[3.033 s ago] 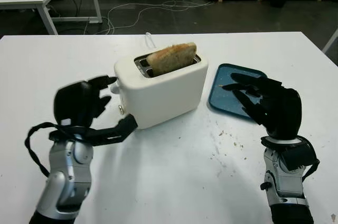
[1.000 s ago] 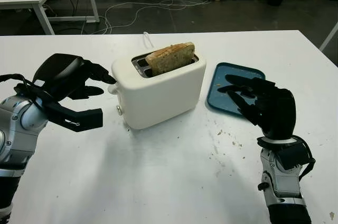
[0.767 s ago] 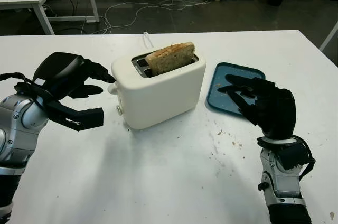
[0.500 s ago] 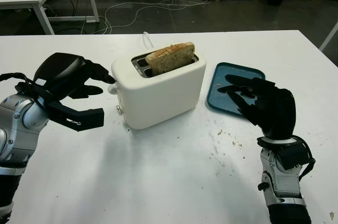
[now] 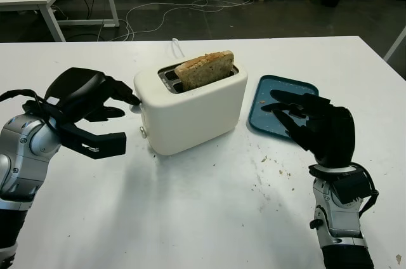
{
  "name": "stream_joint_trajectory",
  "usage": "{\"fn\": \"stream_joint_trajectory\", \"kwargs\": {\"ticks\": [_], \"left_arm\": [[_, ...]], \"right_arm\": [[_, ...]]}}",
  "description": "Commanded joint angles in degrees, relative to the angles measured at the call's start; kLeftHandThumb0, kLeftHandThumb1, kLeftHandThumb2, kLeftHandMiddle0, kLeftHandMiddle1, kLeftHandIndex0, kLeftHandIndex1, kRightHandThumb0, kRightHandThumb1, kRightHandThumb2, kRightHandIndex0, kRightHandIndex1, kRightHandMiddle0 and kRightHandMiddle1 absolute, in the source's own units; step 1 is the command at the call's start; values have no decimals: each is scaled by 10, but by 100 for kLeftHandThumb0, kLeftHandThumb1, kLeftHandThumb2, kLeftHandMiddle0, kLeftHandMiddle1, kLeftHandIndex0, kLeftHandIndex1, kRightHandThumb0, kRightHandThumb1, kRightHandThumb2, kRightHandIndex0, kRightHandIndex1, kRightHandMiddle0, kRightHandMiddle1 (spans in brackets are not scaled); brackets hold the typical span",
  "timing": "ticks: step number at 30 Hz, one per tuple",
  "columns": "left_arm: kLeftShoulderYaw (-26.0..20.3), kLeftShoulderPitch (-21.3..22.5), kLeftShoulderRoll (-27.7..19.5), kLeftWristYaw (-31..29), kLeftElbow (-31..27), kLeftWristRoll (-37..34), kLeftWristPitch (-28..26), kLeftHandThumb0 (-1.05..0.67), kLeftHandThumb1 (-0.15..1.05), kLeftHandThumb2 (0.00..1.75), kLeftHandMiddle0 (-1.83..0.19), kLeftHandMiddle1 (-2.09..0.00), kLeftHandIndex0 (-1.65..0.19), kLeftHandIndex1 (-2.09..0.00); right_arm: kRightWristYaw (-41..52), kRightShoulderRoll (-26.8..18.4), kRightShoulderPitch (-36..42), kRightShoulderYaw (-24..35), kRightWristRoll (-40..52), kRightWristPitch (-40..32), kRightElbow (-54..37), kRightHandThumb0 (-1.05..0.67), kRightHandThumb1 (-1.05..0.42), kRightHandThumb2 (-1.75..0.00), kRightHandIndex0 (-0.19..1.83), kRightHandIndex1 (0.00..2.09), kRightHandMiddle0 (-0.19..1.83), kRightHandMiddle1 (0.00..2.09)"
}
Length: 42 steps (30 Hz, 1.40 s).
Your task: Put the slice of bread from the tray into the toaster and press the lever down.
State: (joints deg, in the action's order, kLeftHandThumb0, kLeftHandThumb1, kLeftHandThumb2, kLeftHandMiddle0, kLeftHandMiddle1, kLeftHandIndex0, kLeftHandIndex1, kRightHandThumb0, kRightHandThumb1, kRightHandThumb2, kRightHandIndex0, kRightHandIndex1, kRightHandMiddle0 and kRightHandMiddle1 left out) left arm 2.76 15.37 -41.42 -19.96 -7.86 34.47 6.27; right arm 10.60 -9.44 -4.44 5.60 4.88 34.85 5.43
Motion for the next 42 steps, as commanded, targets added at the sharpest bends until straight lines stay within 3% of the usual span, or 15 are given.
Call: {"fn": "stream_joint_trajectory", "kwargs": {"ticks": [1, 24, 29, 32, 34, 35, 37, 42], "left_arm": [[13, 8, 3, -5, 9, 2, 3, -15, 88, 0, -110, -126, -106, 0], [33, 13, 3, -10, 31, 13, -6, -16, 91, 1, -106, -133, -105, 0], [72, 3, 22, -19, 54, 13, -9, -14, 92, 2, -102, -132, -102, 0], [127, -25, 54, -12, 89, 25, 1, -6, 88, 1, -95, -137, -103, -1], [168, -45, 73, -10, 118, 50, -1, -3, 88, 0, -92, -128, -101, 0], [186, -56, 84, -1, 135, 65, -6, -3, 87, 0, -96, -110, -101, 0], [213, -86, 113, 59, 179, 98, -16, 0, 86, 0, -101, -90, -103, -1], [228, -146, 157, 145, 202, 117, -64, -3, 92, 3, -103, -51, -101, -1]], "right_arm": [[-3, 5, -1, 0, -1, 8, 5, -29, -92, -11, 97, 61, 107, 0], [-1, 4, 1, 1, 3, 8, 4, -30, -92, -12, 97, 61, 106, 0], [-4, 0, 2, 4, -5, 11, 2, -30, -92, -12, 97, 60, 106, 0], [-18, -1, 3, 8, -33, 28, 5, -31, -92, -11, 99, 61, 107, 0], [-19, -1, 6, 8, -36, 35, 4, -31, -92, -11, 100, 61, 107, 0], [-19, -1, 8, 7, -35, 34, 2, -31, -92, -11, 100, 62, 107, 0], [-23, -2, 10, 9, -41, 35, -1, -31, -92, -11, 99, 62, 107, 0], [-16, -9, 5, 8, -40, 28, 2, -31, -92, -10, 99, 63, 107, 0]]}}
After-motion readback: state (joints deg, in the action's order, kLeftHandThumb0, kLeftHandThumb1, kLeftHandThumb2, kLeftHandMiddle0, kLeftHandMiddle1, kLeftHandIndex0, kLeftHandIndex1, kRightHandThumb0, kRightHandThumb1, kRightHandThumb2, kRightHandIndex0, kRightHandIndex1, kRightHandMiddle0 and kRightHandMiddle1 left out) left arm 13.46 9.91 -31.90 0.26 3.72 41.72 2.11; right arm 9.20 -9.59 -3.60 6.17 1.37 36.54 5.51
